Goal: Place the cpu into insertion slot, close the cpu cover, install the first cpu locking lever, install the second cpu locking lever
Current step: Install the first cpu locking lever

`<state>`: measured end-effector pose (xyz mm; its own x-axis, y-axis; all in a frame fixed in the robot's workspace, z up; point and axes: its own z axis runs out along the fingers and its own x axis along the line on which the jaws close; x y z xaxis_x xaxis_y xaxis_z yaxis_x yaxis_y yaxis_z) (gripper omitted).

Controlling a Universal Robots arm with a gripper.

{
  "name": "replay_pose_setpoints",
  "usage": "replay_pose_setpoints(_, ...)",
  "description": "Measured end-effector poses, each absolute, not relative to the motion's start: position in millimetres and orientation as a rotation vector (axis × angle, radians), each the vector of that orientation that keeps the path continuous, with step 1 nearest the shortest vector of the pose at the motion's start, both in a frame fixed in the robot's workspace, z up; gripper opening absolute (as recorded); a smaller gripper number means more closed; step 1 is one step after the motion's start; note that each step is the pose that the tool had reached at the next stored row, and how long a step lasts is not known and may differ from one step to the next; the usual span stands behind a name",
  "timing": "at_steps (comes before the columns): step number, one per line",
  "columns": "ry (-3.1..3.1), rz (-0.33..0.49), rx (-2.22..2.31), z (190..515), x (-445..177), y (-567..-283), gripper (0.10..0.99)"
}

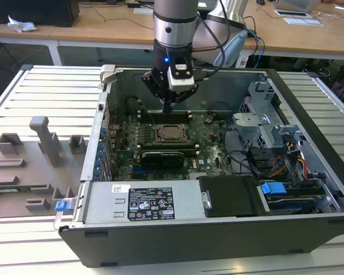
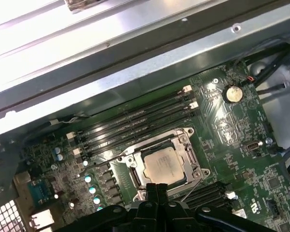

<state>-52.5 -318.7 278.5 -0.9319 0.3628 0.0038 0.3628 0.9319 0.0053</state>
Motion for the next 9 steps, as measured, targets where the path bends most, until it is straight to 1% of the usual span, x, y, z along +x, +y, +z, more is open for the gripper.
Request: replay_pose_setpoints(9, -3.113, -0.009, -0.402, 278.5, -52.5, -318.7, 0.106)
